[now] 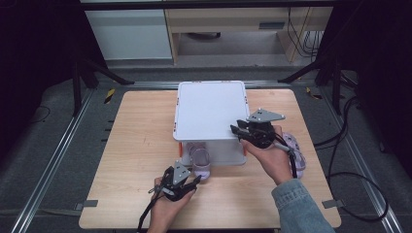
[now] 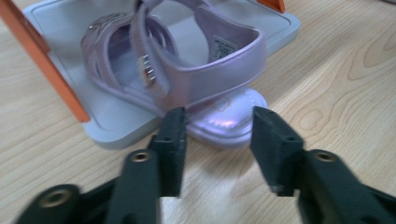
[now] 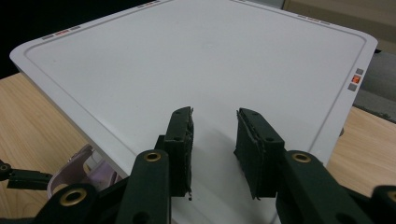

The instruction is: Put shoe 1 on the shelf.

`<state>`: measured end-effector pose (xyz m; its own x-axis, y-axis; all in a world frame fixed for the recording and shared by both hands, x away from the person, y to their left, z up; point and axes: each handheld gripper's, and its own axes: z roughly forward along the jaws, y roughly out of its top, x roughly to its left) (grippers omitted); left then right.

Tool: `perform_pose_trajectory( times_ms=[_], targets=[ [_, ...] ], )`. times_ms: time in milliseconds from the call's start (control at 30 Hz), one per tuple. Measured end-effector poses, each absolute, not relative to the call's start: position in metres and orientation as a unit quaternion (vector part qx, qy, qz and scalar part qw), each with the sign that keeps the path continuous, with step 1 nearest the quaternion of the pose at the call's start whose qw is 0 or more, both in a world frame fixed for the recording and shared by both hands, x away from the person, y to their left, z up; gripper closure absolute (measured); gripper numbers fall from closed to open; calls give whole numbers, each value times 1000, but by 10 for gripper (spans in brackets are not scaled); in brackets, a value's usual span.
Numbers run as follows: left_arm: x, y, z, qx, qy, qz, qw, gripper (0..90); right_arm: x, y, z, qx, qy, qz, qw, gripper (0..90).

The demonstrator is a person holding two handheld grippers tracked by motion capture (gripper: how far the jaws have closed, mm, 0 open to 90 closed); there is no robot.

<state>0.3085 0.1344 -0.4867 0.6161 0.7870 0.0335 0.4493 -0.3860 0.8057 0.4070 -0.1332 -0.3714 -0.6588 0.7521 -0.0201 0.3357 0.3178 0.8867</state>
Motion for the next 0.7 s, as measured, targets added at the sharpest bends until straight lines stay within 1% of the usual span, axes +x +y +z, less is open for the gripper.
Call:
perform_pose_trajectory(
  times_ms=[33, 100, 267, 300, 500, 533, 700],
  targets=[
    [309, 133, -490, 805, 389, 212, 395, 483, 407, -133, -371, 348, 781, 469, 222, 658],
    [310, 132, -494, 804, 398, 214, 386, 404, 407, -134, -371, 348, 781, 470, 221, 655],
    [315, 131, -497, 799, 410, 202, 390, 352, 407, -134, -372, 348, 780, 471, 219, 654],
    [316, 129, -497, 798, 412, 204, 389, 328, 407, -134, -372, 349, 780, 472, 218, 654],
    [315, 128, -498, 799, 411, 200, 391, 302, 407, -134, -372, 348, 780, 472, 218, 653],
    [315, 126, -498, 799, 410, 199, 392, 276, 407, -134, -372, 348, 780, 472, 218, 653],
    [318, 123, -501, 800, 412, 199, 388, 240, 407, -134, -372, 349, 780, 472, 218, 653]
  ],
)
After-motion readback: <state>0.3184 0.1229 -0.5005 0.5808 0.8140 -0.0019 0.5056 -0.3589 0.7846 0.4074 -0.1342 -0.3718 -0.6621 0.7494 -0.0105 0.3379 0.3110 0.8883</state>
